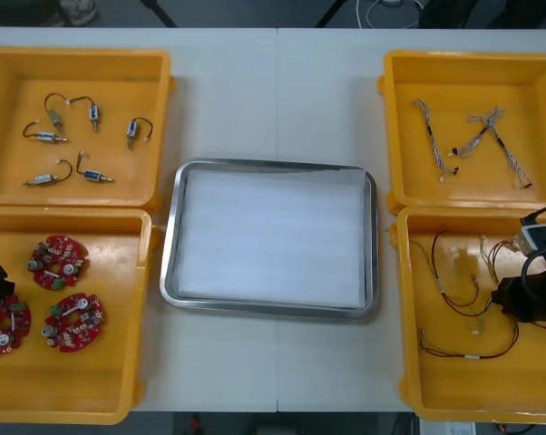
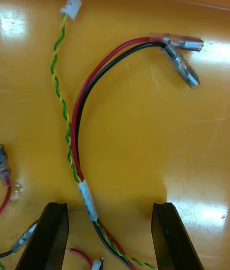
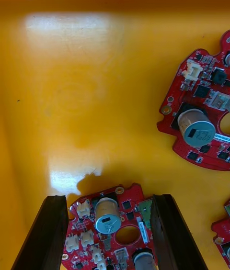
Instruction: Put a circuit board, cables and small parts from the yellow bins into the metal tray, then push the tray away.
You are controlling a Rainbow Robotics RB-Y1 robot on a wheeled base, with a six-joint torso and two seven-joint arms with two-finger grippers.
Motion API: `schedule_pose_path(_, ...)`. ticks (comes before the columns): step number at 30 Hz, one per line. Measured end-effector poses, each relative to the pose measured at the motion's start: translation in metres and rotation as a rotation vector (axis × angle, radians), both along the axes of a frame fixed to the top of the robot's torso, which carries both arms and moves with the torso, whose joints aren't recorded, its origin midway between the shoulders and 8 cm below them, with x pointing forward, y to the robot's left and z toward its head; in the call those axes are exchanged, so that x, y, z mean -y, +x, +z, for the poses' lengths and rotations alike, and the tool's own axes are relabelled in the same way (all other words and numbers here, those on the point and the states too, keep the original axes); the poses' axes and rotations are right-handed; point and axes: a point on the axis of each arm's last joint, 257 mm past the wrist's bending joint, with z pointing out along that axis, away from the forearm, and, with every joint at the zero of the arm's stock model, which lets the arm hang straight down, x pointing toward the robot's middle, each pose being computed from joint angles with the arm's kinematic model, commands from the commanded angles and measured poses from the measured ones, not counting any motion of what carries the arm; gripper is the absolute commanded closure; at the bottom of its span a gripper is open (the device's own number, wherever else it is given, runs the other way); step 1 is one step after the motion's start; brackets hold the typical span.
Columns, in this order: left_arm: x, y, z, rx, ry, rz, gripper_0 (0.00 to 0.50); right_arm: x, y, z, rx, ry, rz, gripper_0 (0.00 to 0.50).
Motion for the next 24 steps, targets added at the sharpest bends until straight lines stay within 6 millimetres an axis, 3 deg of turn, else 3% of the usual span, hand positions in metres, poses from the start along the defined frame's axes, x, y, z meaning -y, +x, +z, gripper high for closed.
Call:
schedule_pose_path(9, -0.005, -0.007, -0.007, -0.012, 0.004, 0.011, 0.000, 0.000, -0.001, -0.003, -0.003, -0.006, 0.003, 0.000)
schedule_pose_path(10, -0.006, -0.007, -0.007, -0.013, 0.005, 0.012, 0.000, -0.001, -0.001, -0.003, -0.005, -0.007, 0.005, 0.053)
schedule_pose_path(11, -0.006, -0.008, -0.008, -0.013, 0.008, 0.012, 0.000, -0.001, -0.001, -0.003, -0.005, -0.007, 0.006, 0.195)
schedule_pose_path(12, -0.007, -0.007, -0.008, -0.011, 0.013, 0.011, 0.000, -0.001, -0.001, -0.003, -0.005, -0.008, 0.006, 0.456)
schedule_pose_path(13, -0.007, -0.006, -0.009, -0.008, 0.019, 0.010, 0.000, -0.001, -0.001, -0.004, -0.006, -0.008, 0.007, 0.500)
schedule_pose_path(24, -0.007, -0.007, -0.016, -0.013, 0.040, -0.003, 0.000, -0.003, -0.002, -0.004, -0.009, -0.004, 0.011, 0.500)
